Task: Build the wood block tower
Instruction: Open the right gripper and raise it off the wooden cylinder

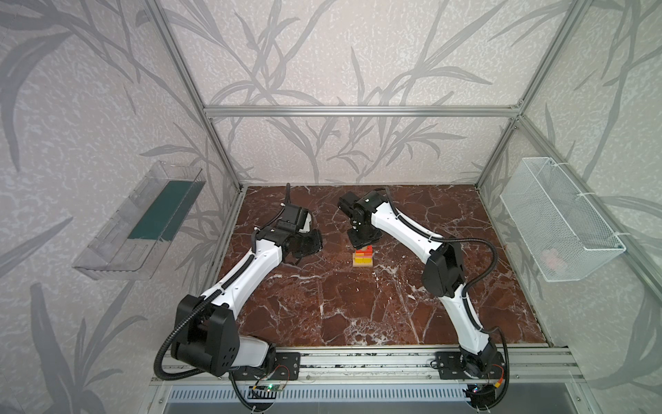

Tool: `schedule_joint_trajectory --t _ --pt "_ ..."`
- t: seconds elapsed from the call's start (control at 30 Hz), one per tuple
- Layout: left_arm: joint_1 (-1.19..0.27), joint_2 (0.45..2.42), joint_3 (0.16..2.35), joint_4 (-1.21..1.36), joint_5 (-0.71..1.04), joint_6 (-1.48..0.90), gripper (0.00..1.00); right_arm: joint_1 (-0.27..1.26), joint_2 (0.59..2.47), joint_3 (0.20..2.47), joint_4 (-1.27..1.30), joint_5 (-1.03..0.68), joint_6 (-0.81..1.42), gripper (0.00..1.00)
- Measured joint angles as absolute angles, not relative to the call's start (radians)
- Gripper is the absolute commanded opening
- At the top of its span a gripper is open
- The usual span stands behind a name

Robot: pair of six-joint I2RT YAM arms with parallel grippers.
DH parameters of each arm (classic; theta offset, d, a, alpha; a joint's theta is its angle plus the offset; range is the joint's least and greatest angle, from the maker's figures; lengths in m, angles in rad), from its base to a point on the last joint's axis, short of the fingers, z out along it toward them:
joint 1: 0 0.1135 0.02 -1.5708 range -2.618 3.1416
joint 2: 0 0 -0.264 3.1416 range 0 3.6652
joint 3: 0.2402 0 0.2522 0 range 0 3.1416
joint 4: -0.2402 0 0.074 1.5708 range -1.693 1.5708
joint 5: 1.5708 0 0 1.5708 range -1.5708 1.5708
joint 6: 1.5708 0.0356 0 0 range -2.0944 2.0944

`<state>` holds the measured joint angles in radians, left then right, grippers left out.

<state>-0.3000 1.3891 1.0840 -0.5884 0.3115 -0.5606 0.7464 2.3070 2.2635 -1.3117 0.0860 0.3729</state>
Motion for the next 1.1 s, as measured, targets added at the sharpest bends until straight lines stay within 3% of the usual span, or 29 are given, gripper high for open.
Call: schedule_joint_trajectory --t 0.37,0.73,0.93,1.1 --pt "-0.300 1.389 1.084 -0.586 0.314 -0.561 0.06 0.743 2.307 2.265 -1.314 0.093 0.375 0.56" --pt "-0.300 1.382 1.084 -0.598 0.304 -0.558 0.07 0.739 2.291 2.269 -1.323 0.133 0.391 0.60" --pt "-0.300 1.362 1.115 -0.652 0.256 -0.545 0.10 0.738 2.183 2.260 -1.325 0.184 0.392 0.65" --pt "-0.299 1.328 1.180 -0.708 0.199 -0.521 0.18 0.730 1.966 2.130 -1.261 0.229 0.390 0.68"
